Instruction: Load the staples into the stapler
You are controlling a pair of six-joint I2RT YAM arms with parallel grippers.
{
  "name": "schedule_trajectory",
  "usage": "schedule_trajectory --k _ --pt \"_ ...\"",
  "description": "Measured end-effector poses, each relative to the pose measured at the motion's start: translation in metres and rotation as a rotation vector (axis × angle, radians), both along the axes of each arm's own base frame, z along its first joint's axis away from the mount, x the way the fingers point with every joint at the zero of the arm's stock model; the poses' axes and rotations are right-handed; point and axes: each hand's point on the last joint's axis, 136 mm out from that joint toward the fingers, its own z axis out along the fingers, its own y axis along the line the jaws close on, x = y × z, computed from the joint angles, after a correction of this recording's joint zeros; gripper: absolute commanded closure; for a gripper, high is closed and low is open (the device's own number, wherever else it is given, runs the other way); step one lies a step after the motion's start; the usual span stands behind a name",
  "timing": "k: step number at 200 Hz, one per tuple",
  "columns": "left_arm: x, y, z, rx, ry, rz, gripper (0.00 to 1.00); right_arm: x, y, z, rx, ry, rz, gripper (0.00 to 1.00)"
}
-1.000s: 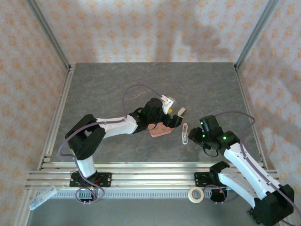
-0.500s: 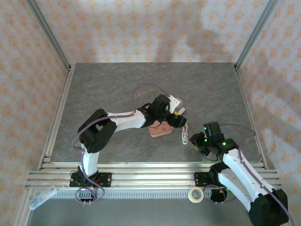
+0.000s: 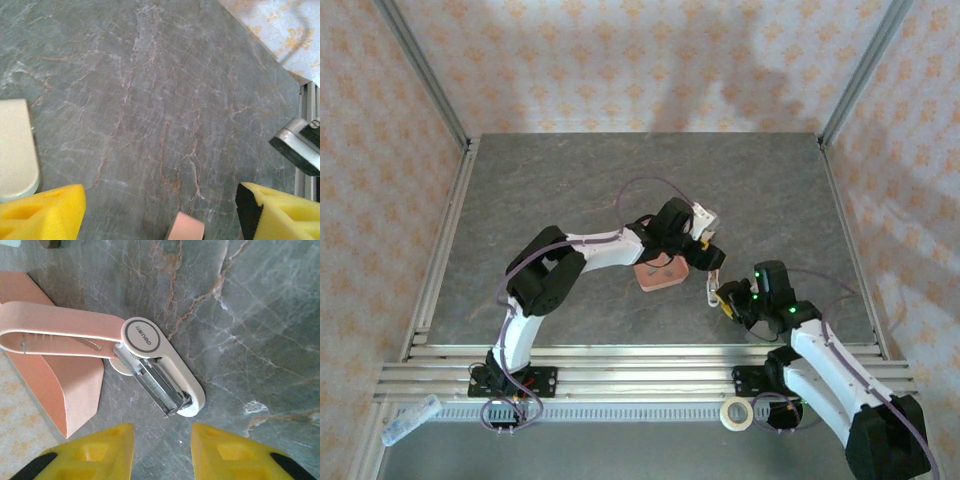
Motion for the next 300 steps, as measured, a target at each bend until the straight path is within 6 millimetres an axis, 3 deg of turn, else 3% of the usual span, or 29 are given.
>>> schedule_trajectory --k 61,183,262,300 --pt "-0.017 -0.011 -0.013 -0.002 0.045 -0.064 0.21 0.005 0.006 -0.009 0.014 0.033 0.014 0.7" --pt "-0.033 -0.021 -0.004 -0.058 0.077 -0.138 0.22 0.004 0.006 -0.022 -0.009 0.063 0.038 0.78" --pt "-0.048 -0.016 -0.012 -0.059 0.117 -0.176 0.22 0.005 0.005 -0.025 -0.019 0.061 0.051 0.79" --pt "-0.057 -0.014 -0.007 -0.062 0.111 -0.188 0.22 0.005 0.005 -0.026 -0.017 0.058 0.065 0.8"
